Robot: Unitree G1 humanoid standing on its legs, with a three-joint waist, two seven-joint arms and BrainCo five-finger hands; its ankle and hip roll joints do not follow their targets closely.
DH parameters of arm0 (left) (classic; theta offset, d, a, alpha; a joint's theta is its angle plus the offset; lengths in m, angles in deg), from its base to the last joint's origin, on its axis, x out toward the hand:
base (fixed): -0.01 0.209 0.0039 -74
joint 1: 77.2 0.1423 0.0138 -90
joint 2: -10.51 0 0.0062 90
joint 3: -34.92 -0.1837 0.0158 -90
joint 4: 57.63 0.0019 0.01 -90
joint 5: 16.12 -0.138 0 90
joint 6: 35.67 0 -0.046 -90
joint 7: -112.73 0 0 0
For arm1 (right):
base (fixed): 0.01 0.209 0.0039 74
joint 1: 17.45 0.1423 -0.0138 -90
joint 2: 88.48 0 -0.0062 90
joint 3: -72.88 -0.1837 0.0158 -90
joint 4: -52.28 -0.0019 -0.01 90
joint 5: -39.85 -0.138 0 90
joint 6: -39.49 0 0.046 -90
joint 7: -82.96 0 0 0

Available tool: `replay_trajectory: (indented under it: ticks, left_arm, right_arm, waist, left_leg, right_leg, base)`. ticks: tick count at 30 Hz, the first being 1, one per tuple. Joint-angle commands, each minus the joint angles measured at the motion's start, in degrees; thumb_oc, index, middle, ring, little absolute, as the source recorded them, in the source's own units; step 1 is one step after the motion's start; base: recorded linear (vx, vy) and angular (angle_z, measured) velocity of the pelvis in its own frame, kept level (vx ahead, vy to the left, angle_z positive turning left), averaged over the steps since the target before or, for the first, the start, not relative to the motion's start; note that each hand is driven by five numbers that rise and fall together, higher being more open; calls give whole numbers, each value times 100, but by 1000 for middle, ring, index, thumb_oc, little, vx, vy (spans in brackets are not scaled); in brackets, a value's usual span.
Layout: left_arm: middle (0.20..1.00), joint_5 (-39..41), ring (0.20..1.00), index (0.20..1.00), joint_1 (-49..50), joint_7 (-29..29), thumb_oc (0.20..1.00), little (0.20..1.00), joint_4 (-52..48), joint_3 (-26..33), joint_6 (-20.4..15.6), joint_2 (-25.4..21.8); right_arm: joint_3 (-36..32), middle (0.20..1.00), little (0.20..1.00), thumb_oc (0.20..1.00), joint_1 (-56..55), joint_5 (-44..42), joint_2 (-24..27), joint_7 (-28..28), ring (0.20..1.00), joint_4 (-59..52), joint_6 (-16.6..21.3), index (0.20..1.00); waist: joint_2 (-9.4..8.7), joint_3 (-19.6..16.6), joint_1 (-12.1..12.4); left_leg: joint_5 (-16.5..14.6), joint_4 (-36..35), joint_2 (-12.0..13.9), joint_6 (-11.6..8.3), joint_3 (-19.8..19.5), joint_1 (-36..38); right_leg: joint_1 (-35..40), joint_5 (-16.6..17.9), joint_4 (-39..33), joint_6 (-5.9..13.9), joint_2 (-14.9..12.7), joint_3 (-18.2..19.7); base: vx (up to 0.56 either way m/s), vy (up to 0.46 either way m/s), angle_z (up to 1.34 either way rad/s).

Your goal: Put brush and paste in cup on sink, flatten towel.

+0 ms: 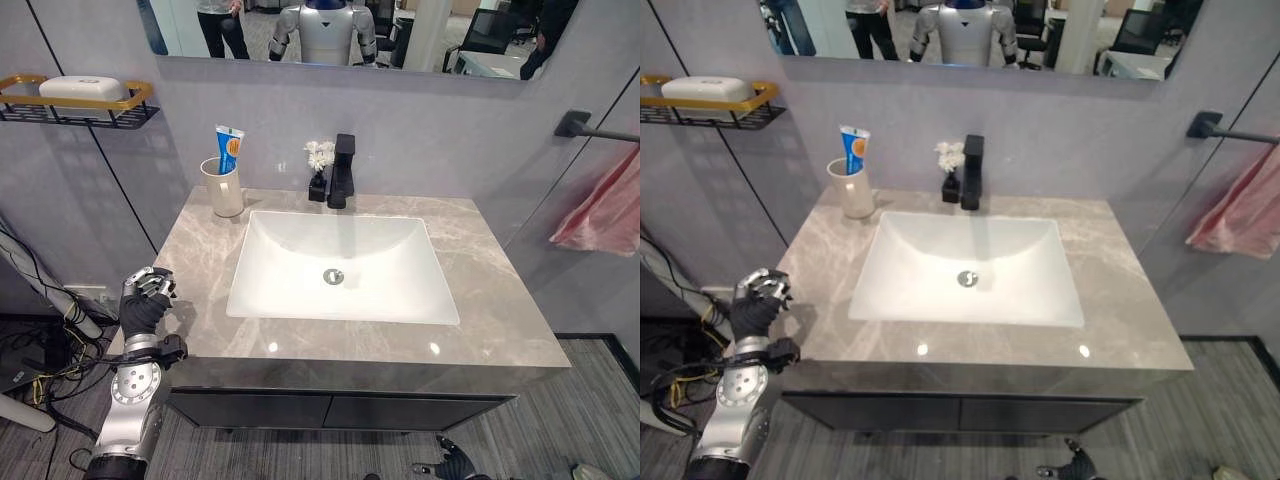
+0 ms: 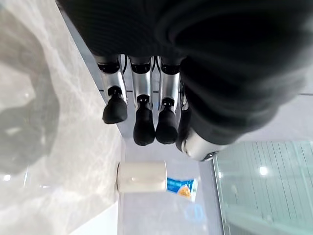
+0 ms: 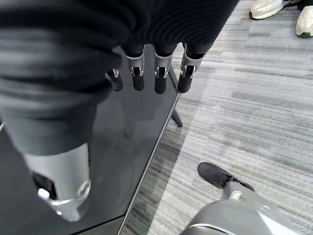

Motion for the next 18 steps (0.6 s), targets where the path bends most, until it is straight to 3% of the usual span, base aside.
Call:
replay_trajectory:
  ticks: [1,2,4,5,6,7,9,14,16,18]
  left_arm:
    - [200,-72,200,200,-294,-192,200,200,-519,277,-317,-131]
    - [200,-67,200,200,-272,-220,200,200,-569,285,-356,-156]
    - [200,-138,200,200,-201,-227,200,200,-605,317,-360,-194]
    - [200,-157,200,200,-216,-231,200,200,-637,296,-362,-201]
    - [200,-151,200,200,-212,-235,200,200,-650,313,-363,-195]
    - [200,-161,200,200,-223,-265,200,200,-659,282,-359,-212]
    - [200,-181,200,200,-225,-283,200,200,-696,304,-348,-196]
    - [200,-221,200,200,-344,-291,200,200,-772,251,-335,-191]
    - [200,-200,200,200,-511,-289,200,200,-778,140,-363,-174]
    - [200,-221,200,200,-653,-325,200,200,-746,-16,-364,-205]
  right_arm:
    - [-148,1000,1000,1000,488,50,98,-30,1000,-129,76,1000]
    - [-134,1000,1000,1000,596,47,86,-42,1000,-173,80,1000]
    - [-107,1000,1000,1000,627,8,56,-35,1000,-271,119,1000]
    - [-93,1000,1000,1000,660,1,56,-48,1000,-269,125,1000]
    - [-91,1000,1000,1000,657,-29,52,-42,1000,-276,140,1000]
    - [-79,1000,1000,1000,609,-99,55,-18,1000,-290,177,1000]
    - [-46,1000,1000,1000,568,-122,68,-20,1000,-278,202,1000]
    - [-52,1000,1000,1000,556,-189,61,-78,1000,-147,250,1000]
    - [-28,1000,1000,1000,593,-179,62,-110,1000,-104,246,1000]
    - [70,1000,1000,1000,582,-91,68,-91,1000,-123,235,1000]
  waist:
    - [-22,373,69]
    - [-25,432,74]
    - [-25,484,146]
    - [0,532,168]
    - [16,536,133]
    - [34,547,40]
    - [31,524,45]
    - [80,632,-41]
    - [87,788,-185]
    - [58,833,-238]
  left_leg:
    - [-640,67,-432,407,18,350]
    - [-622,84,-478,453,33,306]
    - [-652,98,-512,528,115,294]
    - [-640,106,-498,553,126,268]
    - [-636,106,-492,559,101,263]
    - [-658,112,-490,572,43,315]
    - [-660,99,-528,587,74,349]
    - [-705,80,-565,582,-42,485]
    - [-815,215,-594,587,-255,597]
    - [-907,310,-622,608,-381,645]
  right_leg:
    - [211,561,451,306,-280,419]
    - [63,750,553,348,-320,526]
    - [-98,616,752,312,-285,437]
    - [-178,468,976,286,-135,339]
    - [-226,298,1082,251,12,442]
    - [-273,33,1166,160,354,712]
    - [-377,-44,1098,71,538,676]
    - [-816,150,876,-17,825,687]
    - [-1231,446,764,38,897,976]
    - [-1325,494,824,36,945,1103]
  base:
    - [-85,99,-1]
    - [-114,143,-9]
    - [-129,180,-27]
    - [-89,154,-32]
    - [-18,129,-30]
    - [31,103,-21]
    - [40,69,10]
    - [61,13,4]
    - [83,-5,12]
    - [52,-20,50]
